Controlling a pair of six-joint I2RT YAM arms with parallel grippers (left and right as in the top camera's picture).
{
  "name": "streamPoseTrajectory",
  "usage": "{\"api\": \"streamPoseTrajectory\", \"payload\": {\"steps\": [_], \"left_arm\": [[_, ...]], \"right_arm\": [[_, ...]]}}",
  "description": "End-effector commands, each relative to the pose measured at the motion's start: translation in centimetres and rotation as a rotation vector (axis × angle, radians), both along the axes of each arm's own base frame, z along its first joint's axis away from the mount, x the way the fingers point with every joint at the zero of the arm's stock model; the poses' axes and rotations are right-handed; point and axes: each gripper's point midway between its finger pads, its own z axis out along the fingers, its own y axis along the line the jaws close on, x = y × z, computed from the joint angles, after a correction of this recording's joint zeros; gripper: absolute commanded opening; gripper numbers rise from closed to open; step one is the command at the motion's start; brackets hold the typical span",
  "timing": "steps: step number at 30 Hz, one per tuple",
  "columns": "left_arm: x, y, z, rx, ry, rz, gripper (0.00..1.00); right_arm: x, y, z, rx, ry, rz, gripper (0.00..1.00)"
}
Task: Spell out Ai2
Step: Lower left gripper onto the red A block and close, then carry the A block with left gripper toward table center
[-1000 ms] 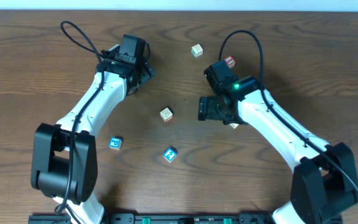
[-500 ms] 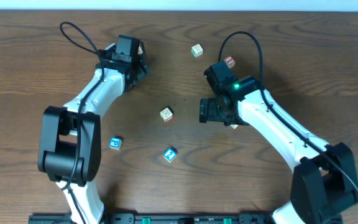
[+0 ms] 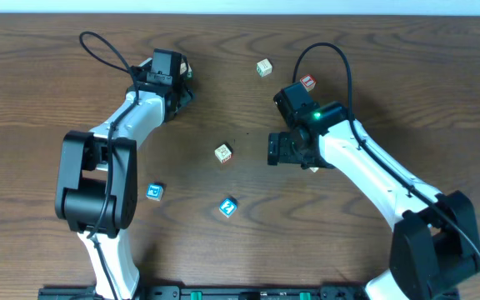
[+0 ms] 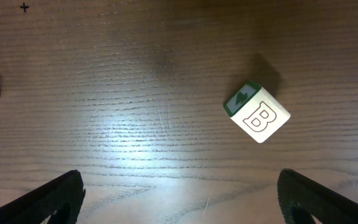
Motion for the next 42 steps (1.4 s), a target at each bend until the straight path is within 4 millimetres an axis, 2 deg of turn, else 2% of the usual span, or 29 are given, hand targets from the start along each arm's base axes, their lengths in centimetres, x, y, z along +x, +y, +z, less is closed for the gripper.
{"api": "streamPoseTrajectory", "payload": {"steps": [1, 4, 7, 9, 13, 15, 20, 26, 35, 42], "left_arm": [[-0.2, 0.1, -1.3, 0.032, 0.029, -0.042, 0.78], [-0.2, 0.2, -2.1, 0.043, 0.041, -0.049, 0.76], [-0.3, 0.3, -2.9, 0.049, 0.052, -0.05, 0.7], [-0.1, 0.2, -2.9, 0.057, 0.048, -0.066, 0.63], [0.1, 0.8, -2.7, 0.098, 0.036, -0.072, 0.58], [0.2, 1.0, -2.6, 0.12, 0.038, -0.089, 0.52], [0.3, 1.8, -2.4, 0.192, 0.038, -0.114, 0.47], [0.6, 1.8, -2.2, 0.231, 0.03, -0.173, 0.3], [-0.4, 0.1, -2.2, 0.217, 0.067, -0.254, 0.23], [-1.8, -2.6, 0.0, 0.231, 0.076, -0.376, 0.23]], "right_arm": [[0.8, -0.2, 0.6, -0.009, -0.025, 0.005, 0.99], [0.8, -0.2, 0.6, -0.009, -0.025, 0.004, 0.99], [0.8, -0.2, 0.6, -0.009, -0.025, 0.005, 0.99], [0.8, -0.2, 0.6, -0.009, -0.025, 0.005, 0.99], [0.8, -0.3, 0.6, -0.016, -0.028, 0.003, 0.99], [0.9, -0.3, 0.6, -0.019, -0.029, 0.003, 0.99], [0.9, -0.5, 0.6, -0.026, -0.033, 0.002, 0.99], [0.9, -0.5, 0.6, -0.029, -0.033, 0.001, 0.99], [1.9, -2.6, 1.1, -0.112, -0.083, -0.037, 0.99], [4.0, -5.2, 4.0, -0.072, -0.176, -0.156, 0.99]]}}
